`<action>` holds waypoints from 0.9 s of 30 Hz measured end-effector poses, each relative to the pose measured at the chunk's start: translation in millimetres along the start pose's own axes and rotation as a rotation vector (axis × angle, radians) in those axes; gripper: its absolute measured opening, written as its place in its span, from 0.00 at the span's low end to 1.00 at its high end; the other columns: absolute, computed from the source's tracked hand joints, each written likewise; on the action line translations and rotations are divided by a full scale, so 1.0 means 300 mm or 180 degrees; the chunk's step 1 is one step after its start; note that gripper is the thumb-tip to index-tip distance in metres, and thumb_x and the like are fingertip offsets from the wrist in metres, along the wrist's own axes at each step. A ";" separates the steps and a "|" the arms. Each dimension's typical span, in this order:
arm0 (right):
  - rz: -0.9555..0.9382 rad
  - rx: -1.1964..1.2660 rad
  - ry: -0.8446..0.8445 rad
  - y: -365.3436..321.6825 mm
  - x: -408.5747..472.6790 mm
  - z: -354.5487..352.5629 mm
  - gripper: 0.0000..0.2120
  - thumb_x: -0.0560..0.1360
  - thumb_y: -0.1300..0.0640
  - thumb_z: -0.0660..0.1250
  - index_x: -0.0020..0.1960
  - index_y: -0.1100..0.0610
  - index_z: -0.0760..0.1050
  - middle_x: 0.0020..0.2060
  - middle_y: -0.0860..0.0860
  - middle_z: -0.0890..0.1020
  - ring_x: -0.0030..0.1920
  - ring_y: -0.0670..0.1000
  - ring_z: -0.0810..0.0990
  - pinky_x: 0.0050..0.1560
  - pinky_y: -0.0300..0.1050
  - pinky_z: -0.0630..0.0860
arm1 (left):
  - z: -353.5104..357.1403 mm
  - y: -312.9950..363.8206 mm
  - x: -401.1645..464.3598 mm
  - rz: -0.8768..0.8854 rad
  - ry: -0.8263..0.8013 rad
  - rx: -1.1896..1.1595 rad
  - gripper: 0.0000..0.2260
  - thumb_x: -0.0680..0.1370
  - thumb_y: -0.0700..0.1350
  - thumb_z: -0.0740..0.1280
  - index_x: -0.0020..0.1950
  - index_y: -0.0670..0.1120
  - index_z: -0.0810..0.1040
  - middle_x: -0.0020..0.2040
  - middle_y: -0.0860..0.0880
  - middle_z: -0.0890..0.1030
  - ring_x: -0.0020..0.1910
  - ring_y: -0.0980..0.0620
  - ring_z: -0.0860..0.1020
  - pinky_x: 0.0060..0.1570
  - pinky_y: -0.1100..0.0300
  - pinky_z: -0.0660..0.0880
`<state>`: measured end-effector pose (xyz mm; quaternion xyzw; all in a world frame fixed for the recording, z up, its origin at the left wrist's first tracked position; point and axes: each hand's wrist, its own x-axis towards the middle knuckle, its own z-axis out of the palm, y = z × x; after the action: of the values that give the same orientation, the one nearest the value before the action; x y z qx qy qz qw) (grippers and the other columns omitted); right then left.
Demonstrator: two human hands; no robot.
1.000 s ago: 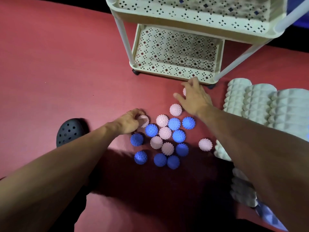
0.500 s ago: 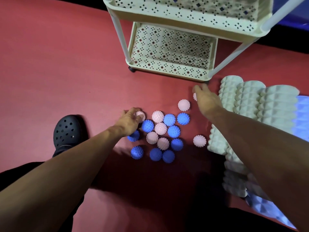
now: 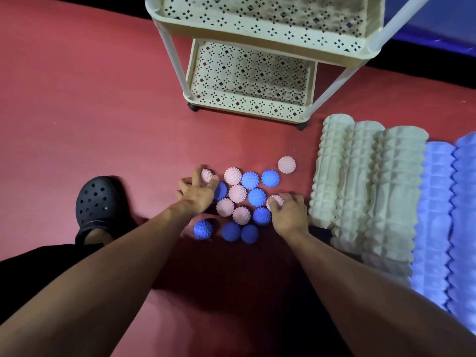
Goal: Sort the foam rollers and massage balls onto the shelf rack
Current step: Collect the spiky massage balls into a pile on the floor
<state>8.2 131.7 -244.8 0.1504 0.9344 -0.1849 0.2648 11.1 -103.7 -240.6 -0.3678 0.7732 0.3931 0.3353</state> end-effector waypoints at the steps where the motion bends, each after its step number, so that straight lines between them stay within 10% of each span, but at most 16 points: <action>1: 0.0070 0.0065 0.0032 0.002 -0.005 0.008 0.21 0.79 0.41 0.63 0.66 0.51 0.77 0.67 0.56 0.71 0.66 0.62 0.73 0.69 0.59 0.68 | 0.005 -0.011 -0.008 -0.0050 0.0066 -0.0013 0.26 0.80 0.67 0.54 0.76 0.69 0.51 0.74 0.43 0.55 0.75 0.36 0.55 0.76 0.41 0.53; 13: -0.0054 0.0960 0.0103 0.004 -0.048 0.049 0.24 0.79 0.49 0.67 0.74 0.52 0.71 0.57 0.63 0.76 0.59 0.65 0.76 0.68 0.54 0.66 | 0.000 -0.001 -0.015 -0.0019 -0.0095 -0.0823 0.25 0.78 0.67 0.58 0.73 0.72 0.54 0.69 0.51 0.58 0.58 0.43 0.72 0.64 0.39 0.73; 18: -0.0119 0.0810 -0.0226 0.006 -0.037 -0.007 0.25 0.82 0.49 0.62 0.77 0.52 0.66 0.65 0.62 0.73 0.66 0.63 0.73 0.71 0.52 0.64 | -0.013 0.008 -0.028 0.0106 -0.0195 -0.0834 0.28 0.77 0.68 0.59 0.74 0.74 0.51 0.79 0.51 0.53 0.74 0.39 0.65 0.67 0.36 0.70; 22: -0.0315 0.0421 -0.0265 -0.001 -0.059 -0.069 0.24 0.83 0.50 0.59 0.78 0.53 0.64 0.70 0.61 0.70 0.69 0.62 0.71 0.71 0.52 0.64 | -0.041 -0.002 -0.050 0.0188 -0.0234 -0.0379 0.30 0.78 0.67 0.58 0.77 0.70 0.49 0.81 0.49 0.52 0.72 0.38 0.68 0.49 0.46 0.79; 27: -0.0490 0.0218 -0.0129 0.000 -0.101 -0.173 0.23 0.83 0.52 0.60 0.76 0.57 0.66 0.72 0.58 0.70 0.73 0.59 0.68 0.72 0.51 0.63 | -0.087 -0.010 -0.066 0.0541 -0.0140 0.0186 0.30 0.80 0.63 0.59 0.80 0.61 0.52 0.72 0.44 0.67 0.73 0.41 0.65 0.74 0.45 0.62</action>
<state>10.1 148.3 -187.1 0.0832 0.9308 -0.2395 0.2634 17.5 -121.3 -213.5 -0.2822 0.8052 0.4054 0.3281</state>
